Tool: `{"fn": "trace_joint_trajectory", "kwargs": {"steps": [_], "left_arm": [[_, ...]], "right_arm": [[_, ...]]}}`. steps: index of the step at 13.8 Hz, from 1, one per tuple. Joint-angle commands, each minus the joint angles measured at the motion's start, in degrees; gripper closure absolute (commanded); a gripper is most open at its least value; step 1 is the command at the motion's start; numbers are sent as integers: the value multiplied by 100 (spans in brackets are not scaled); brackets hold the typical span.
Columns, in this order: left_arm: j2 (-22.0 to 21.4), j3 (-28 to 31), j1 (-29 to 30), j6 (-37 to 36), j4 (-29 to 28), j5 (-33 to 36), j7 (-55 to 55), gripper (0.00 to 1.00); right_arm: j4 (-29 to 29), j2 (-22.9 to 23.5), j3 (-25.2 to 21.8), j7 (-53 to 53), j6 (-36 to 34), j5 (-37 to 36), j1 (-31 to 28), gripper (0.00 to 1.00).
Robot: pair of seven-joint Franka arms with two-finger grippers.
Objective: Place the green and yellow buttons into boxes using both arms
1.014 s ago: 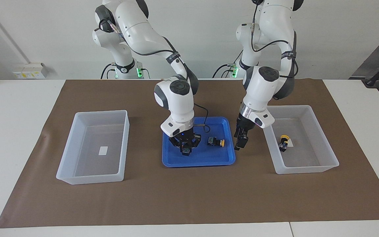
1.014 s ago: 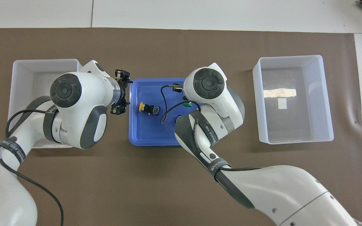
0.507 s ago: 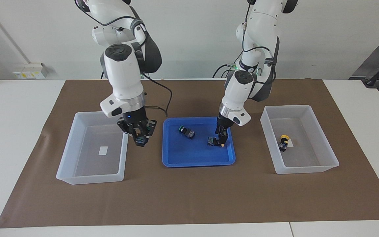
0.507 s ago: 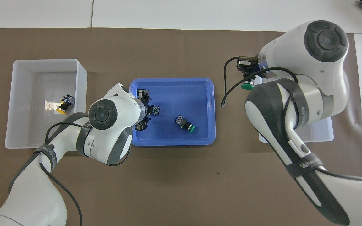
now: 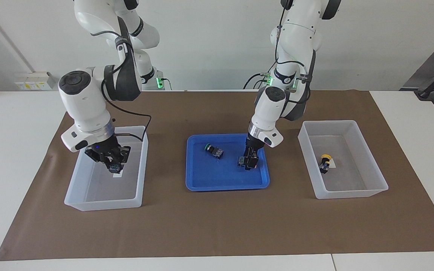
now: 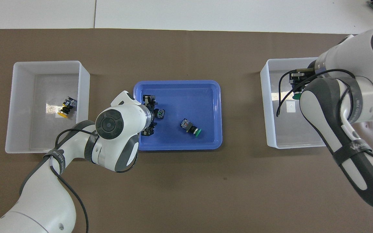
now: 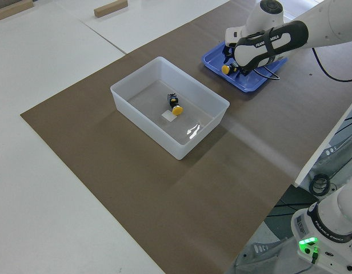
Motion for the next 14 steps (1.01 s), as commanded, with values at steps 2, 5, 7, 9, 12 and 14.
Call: {"fn": "trace_joint_trajectory", "kwargs": {"steps": [2, 5, 7, 9, 12, 14], "left_arm": [[72, 105, -124, 306, -124, -76, -5, 46], [72, 105, -124, 254, -89, -67, 3, 86], [63, 114, -107, 88, 34, -32, 12, 100], [46, 114, -10, -595, 515, -15, 30, 100], [-121, 114, 445, -1773, 1350, 20, 187, 100], [-244, 88, 858, -2608, 1913, 29, 704, 100]], "right_arm": [[-1170, -158, 69, -498, 1401, 92, -358, 100], [-1330, 71, 69, -728, 1940, 92, -526, 100], [-1365, 142, 69, -719, 2063, 92, -526, 100], [-1374, 238, 69, -667, 2090, 92, -517, 88], [-1374, 344, 78, -632, 2274, 92, -509, 30], [-1330, 344, 69, -597, 2248, 92, -482, 0]]}}
